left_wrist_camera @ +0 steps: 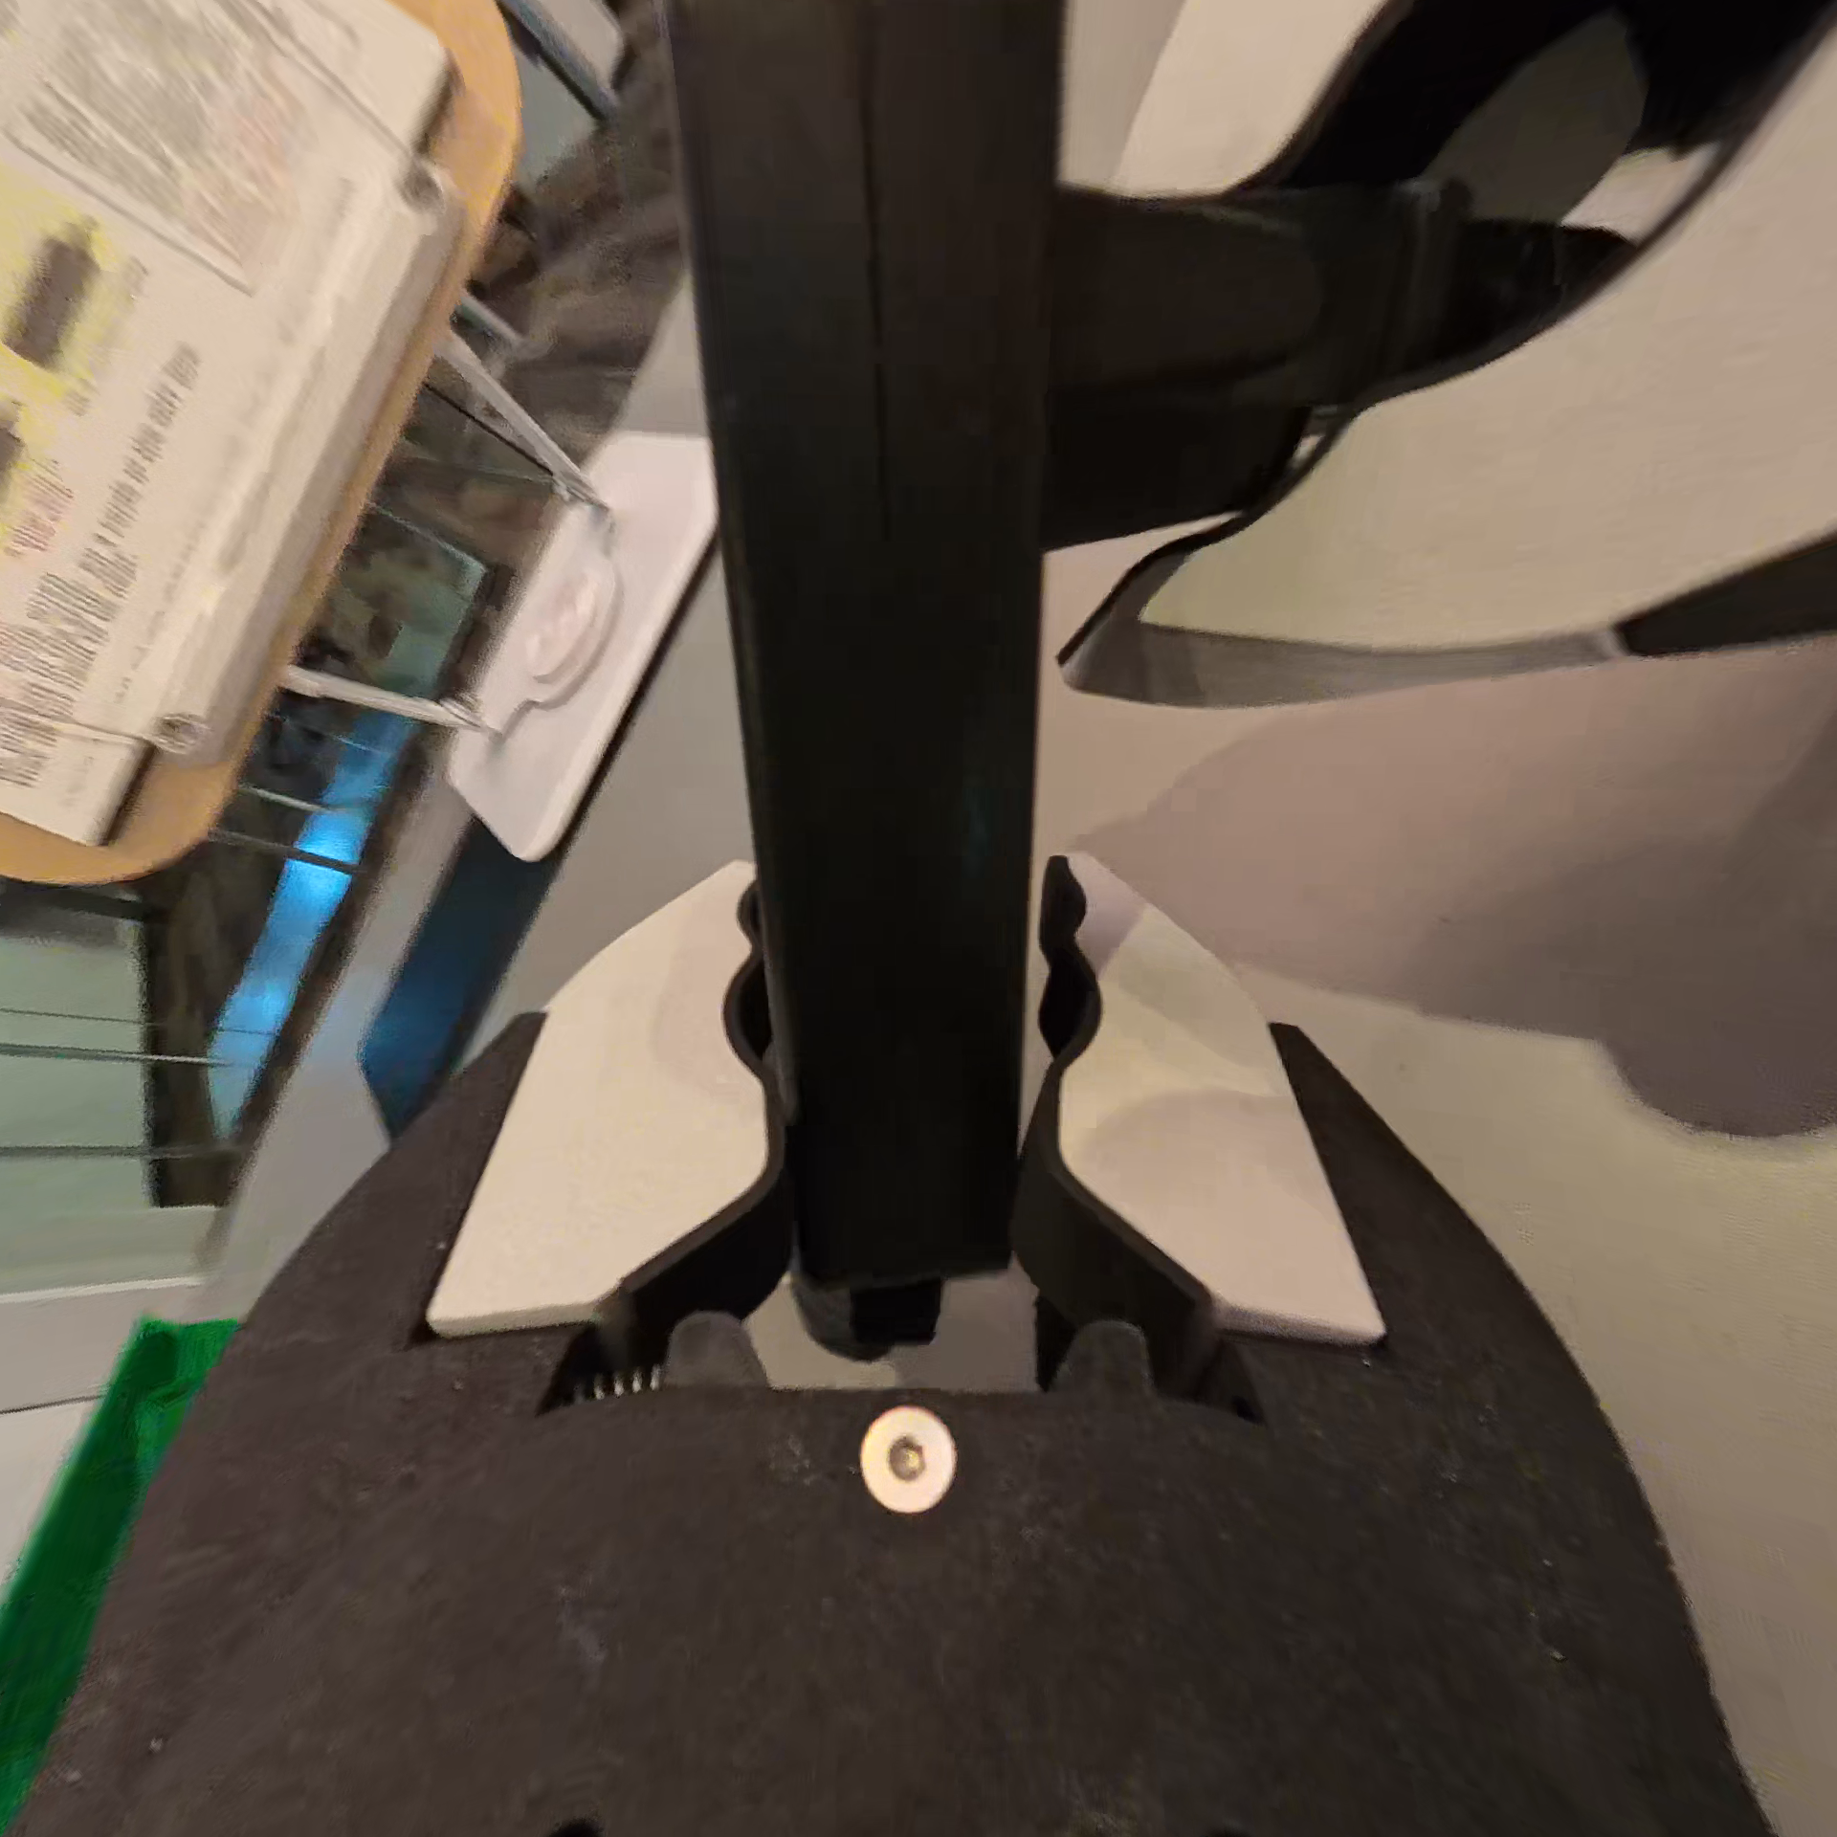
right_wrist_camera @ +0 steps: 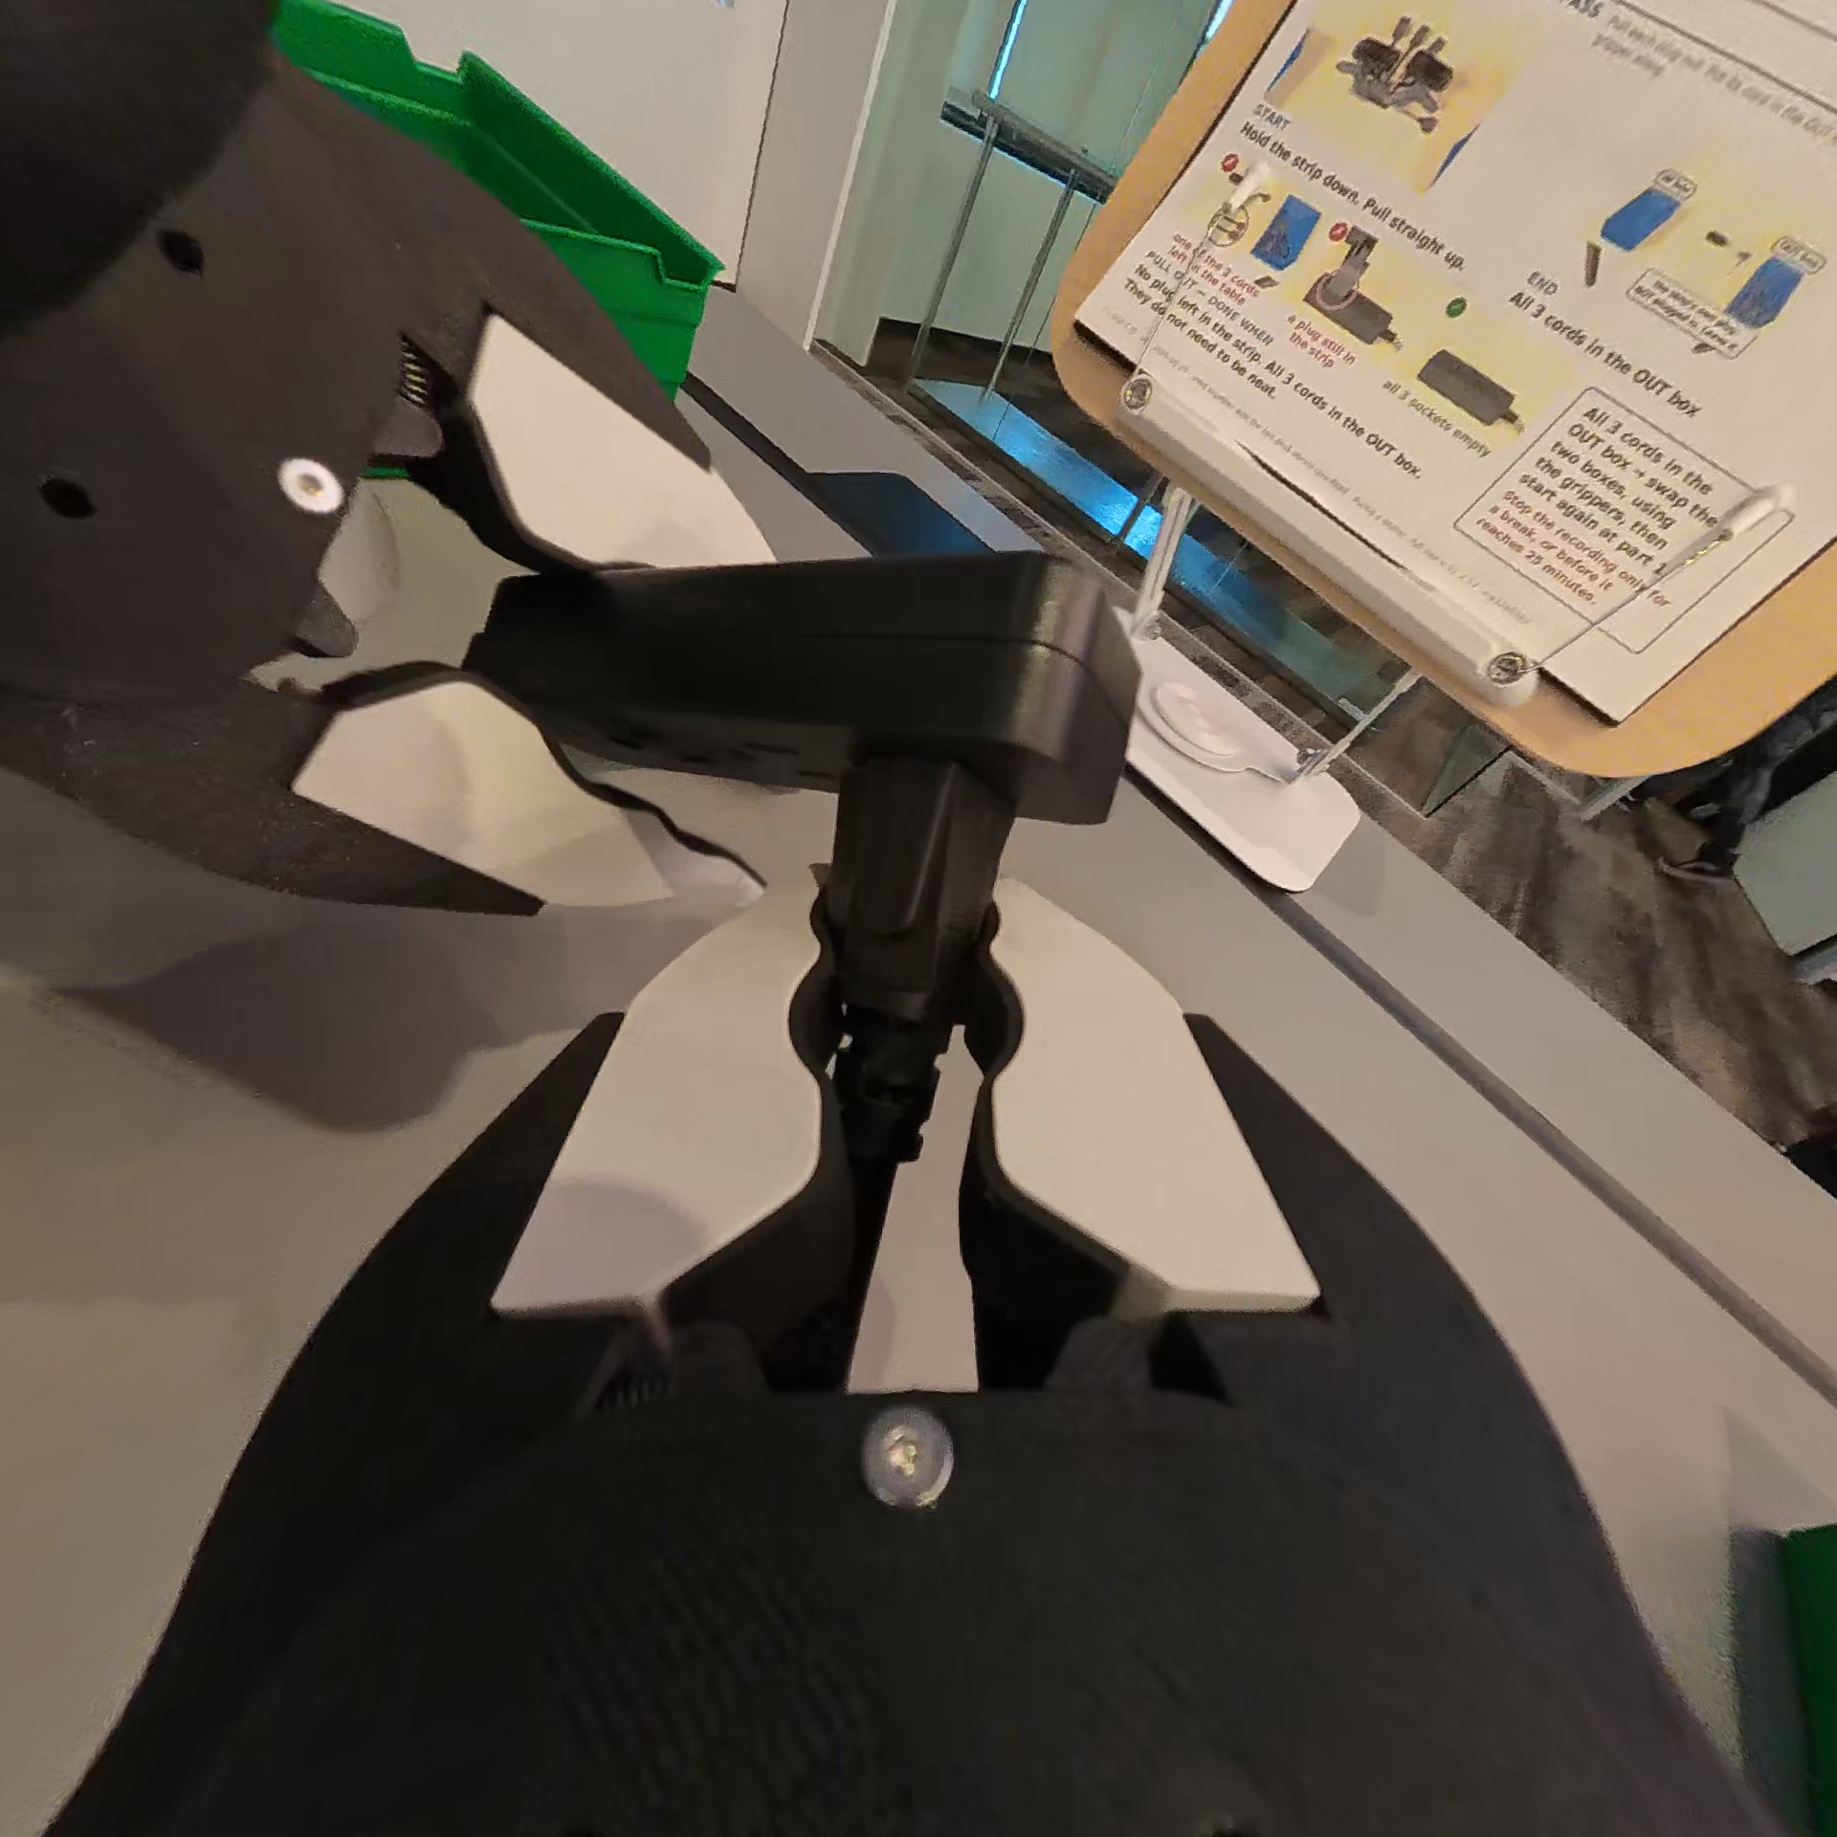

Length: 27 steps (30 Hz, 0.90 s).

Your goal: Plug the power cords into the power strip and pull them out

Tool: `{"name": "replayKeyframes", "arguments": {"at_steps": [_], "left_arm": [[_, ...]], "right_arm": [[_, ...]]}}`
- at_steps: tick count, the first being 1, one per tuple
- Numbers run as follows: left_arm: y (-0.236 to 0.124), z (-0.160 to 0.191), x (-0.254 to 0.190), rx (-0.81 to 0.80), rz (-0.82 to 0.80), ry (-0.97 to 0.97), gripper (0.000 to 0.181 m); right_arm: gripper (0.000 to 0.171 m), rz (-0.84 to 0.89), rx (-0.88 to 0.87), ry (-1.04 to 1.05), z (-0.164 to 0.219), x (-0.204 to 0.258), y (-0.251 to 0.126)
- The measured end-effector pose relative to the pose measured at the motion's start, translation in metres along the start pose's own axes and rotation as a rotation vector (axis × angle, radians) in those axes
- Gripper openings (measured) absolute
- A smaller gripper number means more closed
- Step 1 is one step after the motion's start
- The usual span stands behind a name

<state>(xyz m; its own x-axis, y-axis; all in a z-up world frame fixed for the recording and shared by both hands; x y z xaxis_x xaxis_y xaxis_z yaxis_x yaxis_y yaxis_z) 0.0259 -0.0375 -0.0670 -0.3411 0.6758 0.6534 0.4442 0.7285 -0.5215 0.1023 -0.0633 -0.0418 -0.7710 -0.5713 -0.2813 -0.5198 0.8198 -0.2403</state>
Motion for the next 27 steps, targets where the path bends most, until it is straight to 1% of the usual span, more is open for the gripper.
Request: {"name": "replayKeyframes", "arguments": {"at_steps": [2,5,10,13,15,17,20,21,22,23,25,26,27], "left_arm": [[0.005,0.005,0.002,-0.007,0.01,-0.036,0.053],[0.012,0.012,0.002,0.044,-0.005,-0.044,0.053],[0.019,0.011,0.002,-0.011,-0.03,-0.066,0.053],[0.019,0.023,0.012,0.048,-0.099,-0.051,0.054],[0.018,0.032,0.018,0.075,-0.093,-0.073,0.044],[0.014,0.027,0.015,0.038,-0.024,-0.083,0.027],[0.003,0.018,0.007,0.075,0.058,0.013,0.02],[-0.004,0.013,0.003,0.075,0.11,0.009,0.018],[-0.012,0.008,-0.001,0.093,0.189,-0.01,0.017],[-0.021,0.006,-0.006,0.146,0.287,-0.024,0.016],[-0.045,0.0,-0.013,0.275,0.481,-0.024,0.014],[-0.059,-0.007,-0.013,0.309,0.569,-0.055,0.014],[-0.073,-0.018,-0.013,0.309,0.657,-0.103,0.013]], "right_arm": [[0.022,0.007,0.002,-0.007,0.0,0.004,0.003],[0.023,0.04,0.007,-0.045,-0.001,0.006,0.005],[0.022,0.104,0.016,-0.066,-0.001,0.003,0.005],[0.021,0.123,0.02,-0.008,-0.004,0.0,0.003],[0.021,0.11,0.003,0.085,-0.008,-0.009,-0.004],[0.02,0.066,0.04,0.148,-0.008,-0.015,-0.01],[0.022,-0.01,0.135,0.249,-0.004,-0.02,-0.017],[0.021,-0.036,0.158,0.281,-0.003,-0.021,-0.019],[0.02,-0.063,0.171,0.318,-0.003,-0.023,-0.022],[0.02,-0.104,0.208,0.358,-0.005,-0.024,-0.025],[0.02,-0.261,0.379,0.452,-0.012,-0.022,-0.035],[0.021,-0.342,0.439,0.477,-0.021,-0.022,-0.041],[0.022,-0.413,0.485,0.487,-0.031,-0.024,-0.046]]}}
Point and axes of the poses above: each gripper's, where its closed fingertips meet, y out along the fingers, z out of its underside, x = y × z across the jaws, the point moved 4 cm from there along -y, back along the fingers, and after that the axes turned 6 degrees about y, right-handed, at the moved point
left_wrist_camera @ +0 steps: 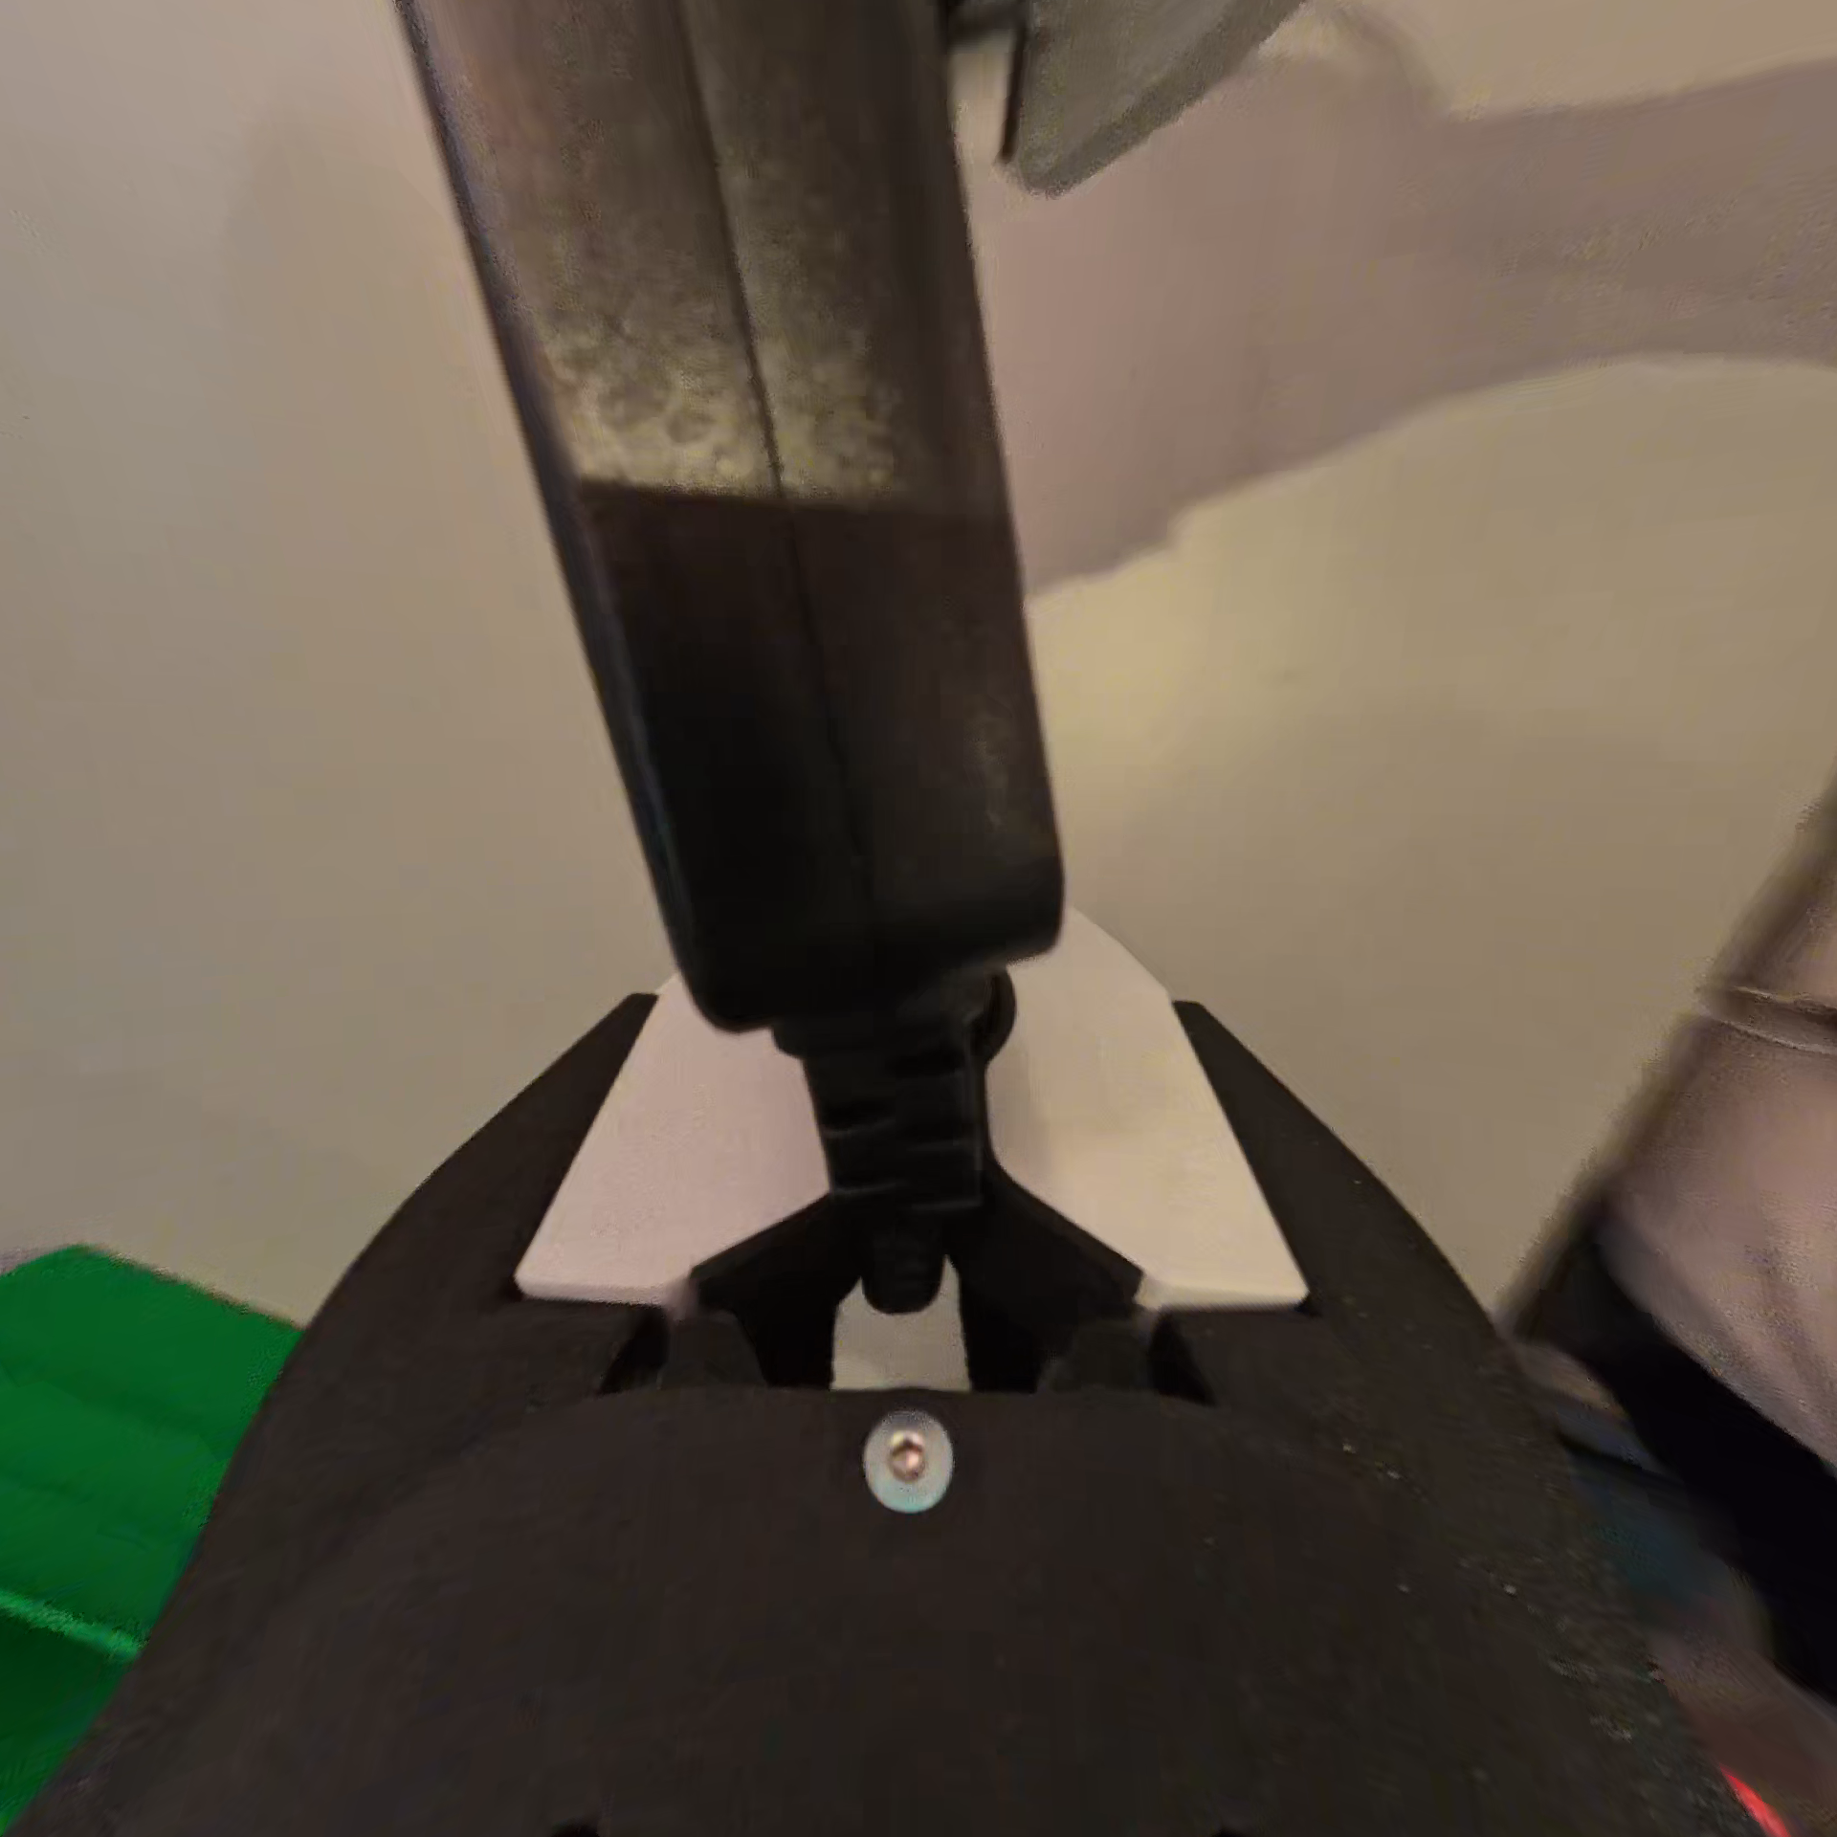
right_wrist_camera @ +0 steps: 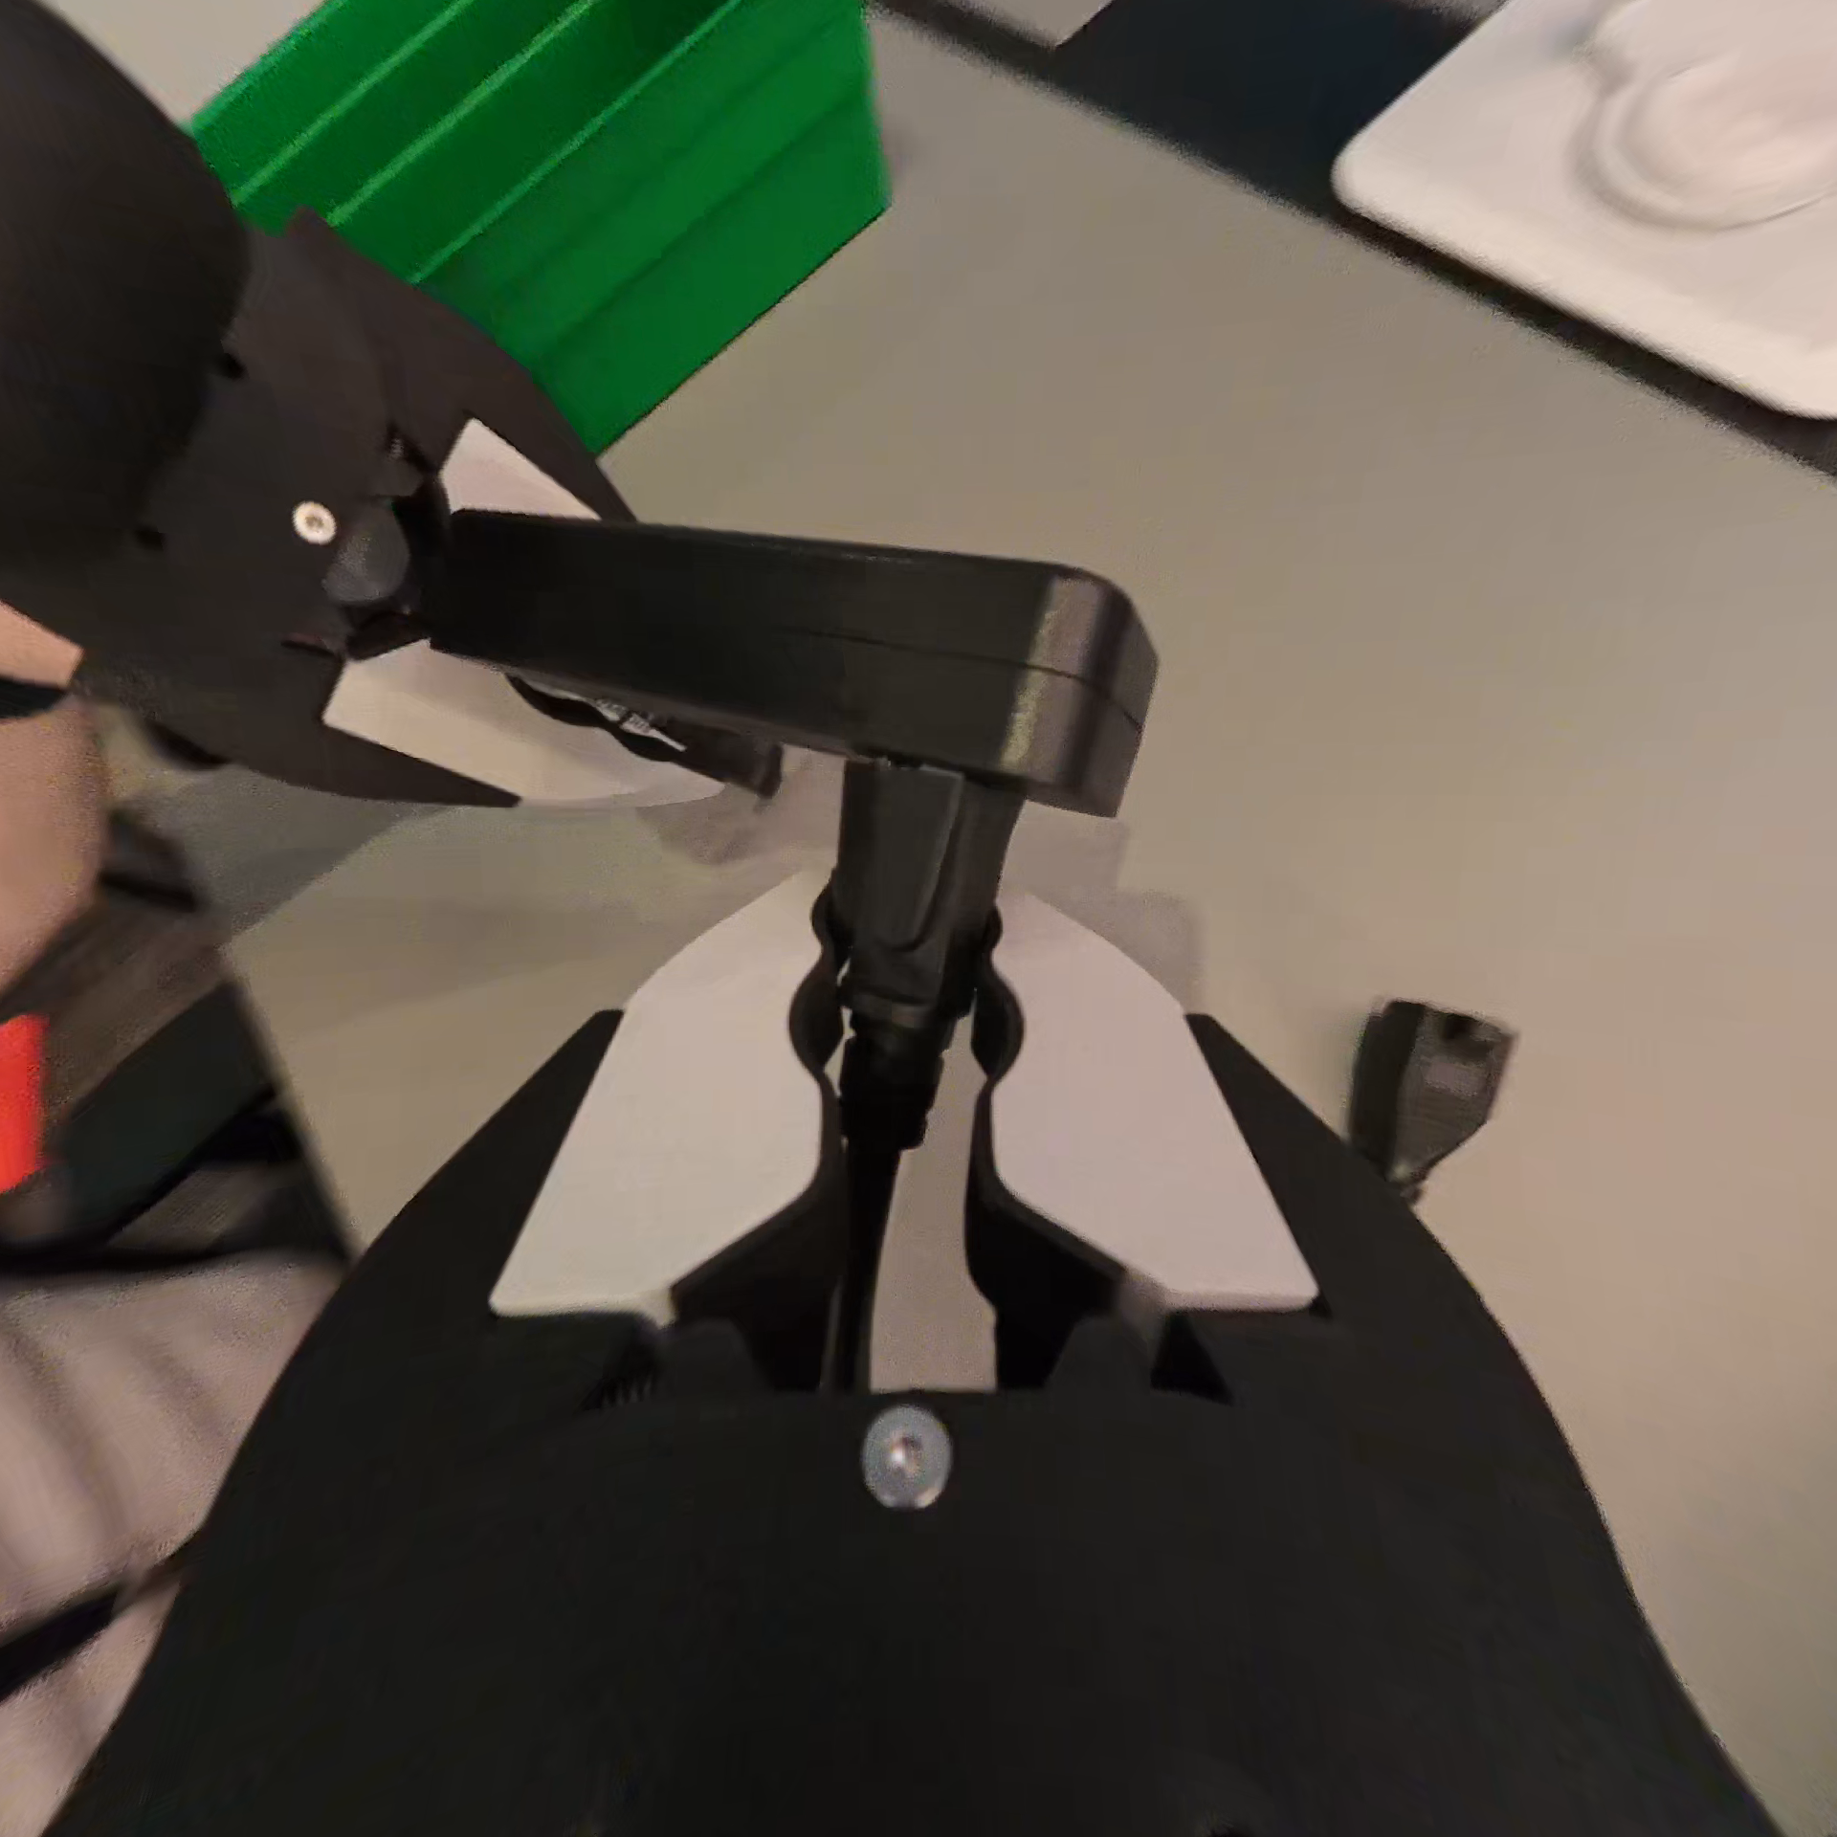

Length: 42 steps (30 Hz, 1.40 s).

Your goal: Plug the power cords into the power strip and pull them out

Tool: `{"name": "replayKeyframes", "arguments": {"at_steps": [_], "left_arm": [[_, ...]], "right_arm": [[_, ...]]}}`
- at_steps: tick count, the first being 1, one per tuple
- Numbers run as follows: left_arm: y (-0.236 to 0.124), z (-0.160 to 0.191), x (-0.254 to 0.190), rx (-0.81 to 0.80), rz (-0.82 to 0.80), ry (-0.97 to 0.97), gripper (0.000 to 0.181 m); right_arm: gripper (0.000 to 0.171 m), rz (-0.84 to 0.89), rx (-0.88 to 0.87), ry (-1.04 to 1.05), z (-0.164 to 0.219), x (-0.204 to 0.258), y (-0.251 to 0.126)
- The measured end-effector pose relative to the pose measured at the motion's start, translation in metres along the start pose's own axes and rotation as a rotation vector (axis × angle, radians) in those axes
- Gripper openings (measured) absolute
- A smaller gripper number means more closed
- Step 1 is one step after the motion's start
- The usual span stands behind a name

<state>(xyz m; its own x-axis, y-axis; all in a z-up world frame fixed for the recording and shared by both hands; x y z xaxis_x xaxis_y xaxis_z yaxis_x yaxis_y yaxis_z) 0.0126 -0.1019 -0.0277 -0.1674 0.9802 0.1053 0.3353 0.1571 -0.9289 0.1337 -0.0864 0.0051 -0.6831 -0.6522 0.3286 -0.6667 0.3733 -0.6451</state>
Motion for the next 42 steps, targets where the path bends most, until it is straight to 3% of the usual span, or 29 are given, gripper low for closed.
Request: {"name": "replayKeyframes", "arguments": {"at_steps": [4,6,8,12,15,17,19,21,23,26,30,34,39,42], "left_arm": [[-0.04,-0.007,-0.025,0.018,0.339,-0.127,0.011],[-0.031,-0.003,-0.027,0.051,0.44,-0.202,0.012],[-0.005,0.009,-0.017,0.057,0.414,-0.258,0.014],[0.02,0.038,0.018,-0.14,0.243,-0.362,0.046],[-0.004,0.045,0.045,-0.424,0.041,-0.383,0.064],[-0.022,0.031,0.039,-0.565,-0.016,-0.288,0.064],[-0.02,0.023,0.036,-0.512,-0.177,-0.119,0.055],[0.0,0.024,0.048,-0.343,-0.442,0.09,0.045],[0.026,0.026,0.063,-0.203,-0.572,0.274,0.01],[0.052,0.018,0.071,-0.233,-0.44,0.198,0.018],[0.065,0.021,0.085,-0.253,-0.267,0.034,0.033],[0.074,0.021,0.089,-0.352,-0.252,0.008,0.035],[0.083,0.026,0.093,-0.39,-0.178,-0.041,0.04],[0.085,0.028,0.096,-0.437,-0.129,-0.082,0.04]], "right_arm": [[0.024,-0.326,0.303,0.128,-0.009,0.018,-0.019],[0.022,-0.361,0.483,0.194,-0.001,0.013,-0.009],[0.02,-0.349,0.623,0.285,0.013,0.002,0.013],[0.019,-0.332,0.733,0.462,0.035,-0.014,0.06],[0.017,-0.32,0.815,0.538,0.045,-0.02,0.086],[0.018,-0.311,0.851,0.57,0.045,-0.023,0.101],[0.019,-0.307,0.88,0.565,0.04,-0.023,0.114],[0.019,-0.31,0.913,0.553,0.036,-0.022,0.125],[0.019,-0.335,0.937,0.546,0.033,-0.021,0.133],[0.026,-0.388,0.927,0.531,0.025,-0.02,0.14],[0.053,-0.432,0.864,0.469,0.01,-0.023,0.139],[0.075,-0.494,0.791,0.451,0.001,-0.029,0.13],[0.063,-0.645,0.865,0.493,-0.016,-0.032,0.105],[0.062,-0.603,0.88,0.371,-0.038,-0.046,0.082]]}}
Point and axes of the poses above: each gripper's, where its closed fingertips meet, y out along the fingers, z out of its underside, x = y × z across the jaws, the point moved 4 cm from there along -y, back along the fingers, and after that the axes turned 6 degrees about y, right-handed, at the moved point
